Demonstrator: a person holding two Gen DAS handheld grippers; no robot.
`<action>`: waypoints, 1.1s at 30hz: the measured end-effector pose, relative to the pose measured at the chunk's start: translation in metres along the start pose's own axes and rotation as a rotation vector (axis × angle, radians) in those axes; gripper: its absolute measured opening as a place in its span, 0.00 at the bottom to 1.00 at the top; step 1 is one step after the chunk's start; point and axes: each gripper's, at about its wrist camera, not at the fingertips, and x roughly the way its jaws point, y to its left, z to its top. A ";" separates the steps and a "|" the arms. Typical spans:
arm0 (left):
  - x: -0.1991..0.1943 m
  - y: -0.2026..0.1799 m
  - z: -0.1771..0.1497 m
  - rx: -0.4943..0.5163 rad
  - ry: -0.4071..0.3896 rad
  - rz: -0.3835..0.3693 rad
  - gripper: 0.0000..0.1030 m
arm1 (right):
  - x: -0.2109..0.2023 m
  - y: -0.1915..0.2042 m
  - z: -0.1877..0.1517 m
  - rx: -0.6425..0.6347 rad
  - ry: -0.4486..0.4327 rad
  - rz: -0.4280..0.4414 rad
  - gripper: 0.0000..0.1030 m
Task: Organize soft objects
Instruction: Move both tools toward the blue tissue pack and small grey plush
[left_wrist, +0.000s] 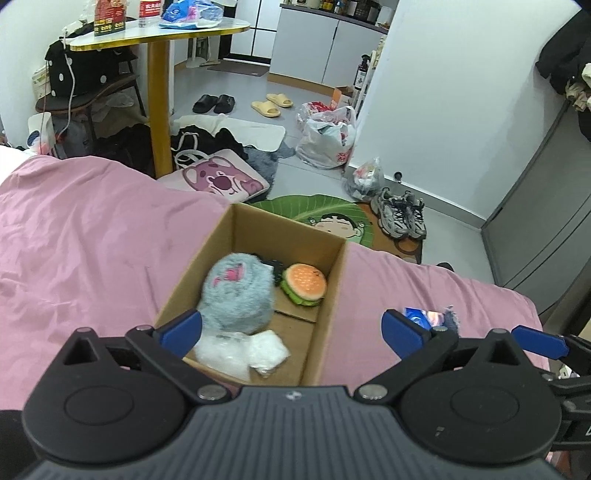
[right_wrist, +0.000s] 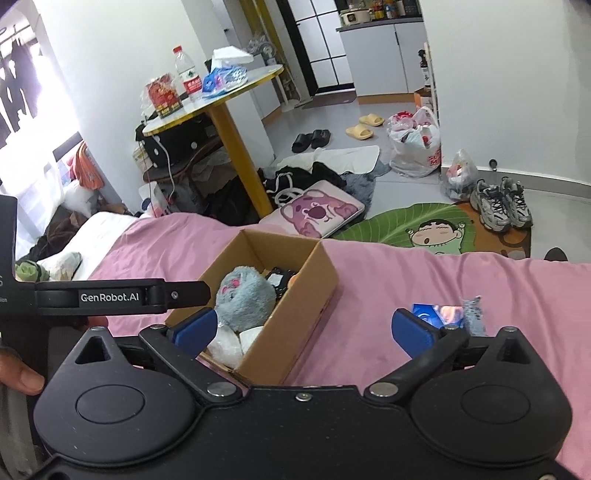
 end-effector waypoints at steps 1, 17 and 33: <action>0.000 -0.002 0.000 0.002 0.004 -0.007 1.00 | -0.003 -0.004 0.000 0.004 -0.006 -0.006 1.00; -0.001 -0.070 -0.007 0.070 -0.037 0.026 0.99 | -0.030 -0.062 -0.006 0.115 -0.084 -0.044 1.00; 0.043 -0.107 -0.018 0.082 -0.005 -0.037 0.92 | -0.030 -0.114 -0.016 0.209 -0.105 -0.137 0.99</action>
